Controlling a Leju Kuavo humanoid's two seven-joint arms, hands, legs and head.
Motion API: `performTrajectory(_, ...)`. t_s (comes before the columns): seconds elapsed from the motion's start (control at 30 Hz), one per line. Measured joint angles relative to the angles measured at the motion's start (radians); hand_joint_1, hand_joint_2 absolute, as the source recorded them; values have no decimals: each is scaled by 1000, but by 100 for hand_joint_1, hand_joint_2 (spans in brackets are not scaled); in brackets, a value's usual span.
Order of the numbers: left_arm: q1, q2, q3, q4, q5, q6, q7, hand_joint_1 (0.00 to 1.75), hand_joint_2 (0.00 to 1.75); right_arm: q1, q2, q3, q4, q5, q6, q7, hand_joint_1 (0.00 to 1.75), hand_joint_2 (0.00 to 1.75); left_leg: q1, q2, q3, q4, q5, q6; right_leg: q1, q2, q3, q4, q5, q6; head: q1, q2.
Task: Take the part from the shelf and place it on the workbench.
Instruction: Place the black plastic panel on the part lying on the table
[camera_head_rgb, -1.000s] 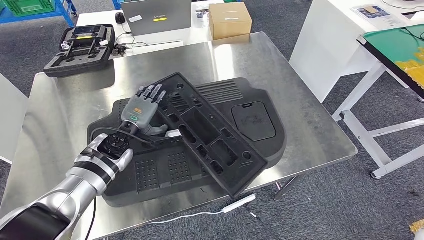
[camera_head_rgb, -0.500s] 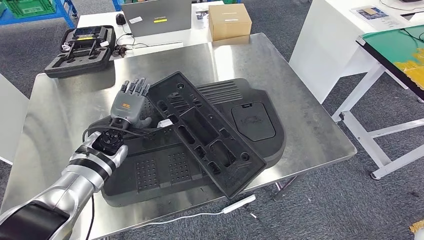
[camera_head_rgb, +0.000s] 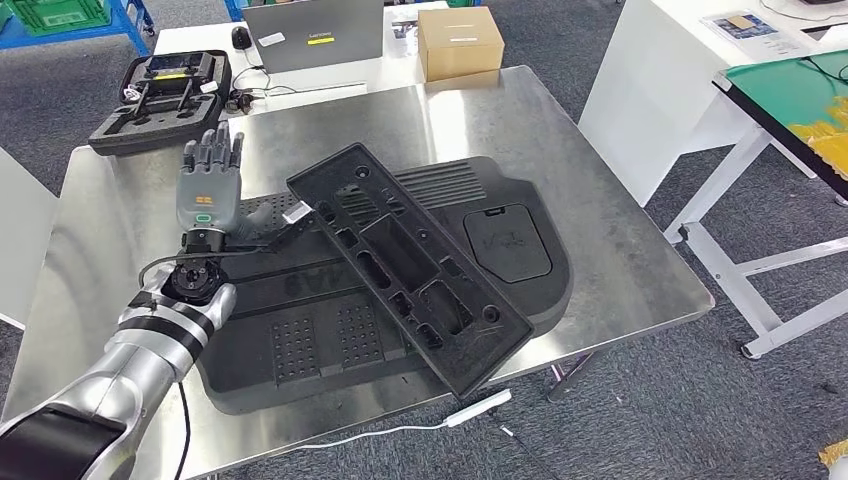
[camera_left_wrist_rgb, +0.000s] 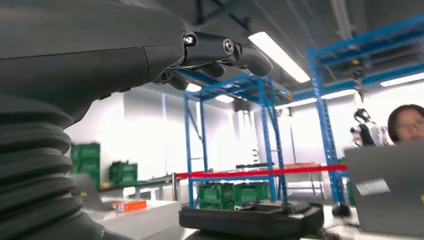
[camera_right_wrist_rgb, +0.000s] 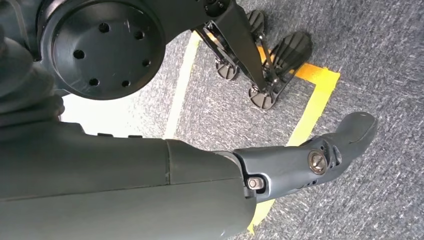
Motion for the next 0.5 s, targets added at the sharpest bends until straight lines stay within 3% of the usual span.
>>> performTrajectory(0.1,9,-4,88,-7,191,7,-148,0,0,0,2,-2,0,0,-3,0,0,0,0,0,0,0,0,0,0,0,0,0,0,0,0,0)
performTrajectory(0.2,33,-19,201,-38,464,-50,-346,0,0,0,2,-7,0,-1,-4,0,0,0,0,0,0,0,0,0,0,0,0,0,0,0,0,0)
performTrajectory(0.27,56,-31,271,-71,599,-91,-430,0,0,0,2,-8,0,-1,-4,0,0,0,0,0,0,0,0,0,0,0,0,0,0,0,0,0)
performTrajectory(0.4,104,-49,350,-151,714,-141,-481,0,0,0,2,-9,0,-1,-4,-1,0,0,-2,0,0,2,-1,2,-2,0,0,-2,1,1,0,0)
performTrajectory(0.5,133,-57,374,-211,761,-160,-491,0,0,-1,2,-12,0,-3,-4,-4,0,0,0,2,6,-7,1,17,-5,0,2,-9,3,9,-1,0)
